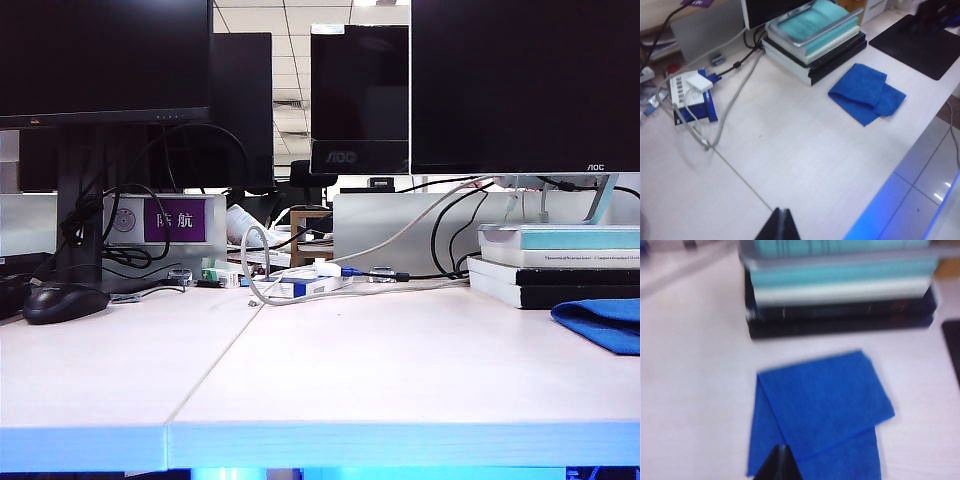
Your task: Wipe the table from right to left using the rag.
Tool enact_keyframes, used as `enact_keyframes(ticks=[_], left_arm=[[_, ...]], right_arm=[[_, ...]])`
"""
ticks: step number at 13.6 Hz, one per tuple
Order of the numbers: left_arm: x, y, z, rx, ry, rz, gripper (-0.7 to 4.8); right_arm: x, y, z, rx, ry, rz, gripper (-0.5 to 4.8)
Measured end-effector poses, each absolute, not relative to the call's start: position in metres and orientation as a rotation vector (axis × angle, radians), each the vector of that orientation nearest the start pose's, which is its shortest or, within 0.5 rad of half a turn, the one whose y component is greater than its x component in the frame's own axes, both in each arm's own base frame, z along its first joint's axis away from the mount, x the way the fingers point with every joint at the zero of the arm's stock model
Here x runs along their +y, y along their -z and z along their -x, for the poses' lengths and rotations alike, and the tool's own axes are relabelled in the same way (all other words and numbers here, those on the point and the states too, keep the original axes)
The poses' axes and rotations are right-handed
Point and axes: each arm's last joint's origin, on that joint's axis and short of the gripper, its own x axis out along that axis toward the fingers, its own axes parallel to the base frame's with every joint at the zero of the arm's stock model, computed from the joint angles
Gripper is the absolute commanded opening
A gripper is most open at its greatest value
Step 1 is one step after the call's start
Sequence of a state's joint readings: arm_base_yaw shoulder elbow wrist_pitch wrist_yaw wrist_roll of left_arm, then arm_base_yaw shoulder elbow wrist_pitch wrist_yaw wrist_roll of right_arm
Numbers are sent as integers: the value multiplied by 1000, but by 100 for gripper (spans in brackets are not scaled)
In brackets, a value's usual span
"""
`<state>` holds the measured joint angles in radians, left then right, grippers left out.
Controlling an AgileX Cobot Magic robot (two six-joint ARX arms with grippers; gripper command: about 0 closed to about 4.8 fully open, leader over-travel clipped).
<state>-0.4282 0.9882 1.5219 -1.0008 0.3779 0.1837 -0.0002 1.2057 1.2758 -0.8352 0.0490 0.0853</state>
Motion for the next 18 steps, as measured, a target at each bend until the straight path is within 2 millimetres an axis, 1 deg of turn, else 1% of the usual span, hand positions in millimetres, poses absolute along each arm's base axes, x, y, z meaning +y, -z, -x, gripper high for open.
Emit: enact_keyframes(ticks=[1, 3, 4, 5, 6, 7, 9, 10, 11, 13, 15, 17, 18], left_arm=[[-68, -461, -123, 378, 832, -182, -5], [-68, -463, -123, 360, 831, -182, -5], [-68, -463, -123, 358, 831, -182, -5], [-68, -464, -123, 350, 831, -182, -5], [-68, -465, -124, 335, 831, -182, -5], [-68, -465, -124, 334, 830, -182, -5], [-68, -465, -124, 334, 830, -182, -5], [-68, -465, -124, 334, 830, -182, -5], [-68, -465, -124, 334, 830, -182, -5], [-68, -465, -124, 334, 831, -182, -5], [-68, -465, -124, 333, 831, -182, -5], [-69, -465, -125, 338, 831, -182, -5], [-70, -464, -127, 344, 831, -182, -5]], right_arm=[[-1, -348, -249, 820, 71, -36, -1], [-2, -338, -262, 874, 69, -24, -1], [-2, -331, -275, 907, 68, -21, 1], [-3, -315, -297, 969, 73, -15, 127], [-4, -295, -315, 1041, 69, 0, 252], [-4, -267, -332, 1141, 47, 37, 252], [-4, -235, -342, 1285, 29, 71, 252], [-5, -225, -345, 1324, 25, 108, 252], [-8, -221, -347, 1332, 34, 122, 233], [-37, -220, -351, 1293, 82, 100, 234], [-42, -217, -352, 1294, 53, 90, 234], [-42, -205, -357, 1318, 36, 90, 234], [-42, -195, -361, 1332, 21, 82, 234]])
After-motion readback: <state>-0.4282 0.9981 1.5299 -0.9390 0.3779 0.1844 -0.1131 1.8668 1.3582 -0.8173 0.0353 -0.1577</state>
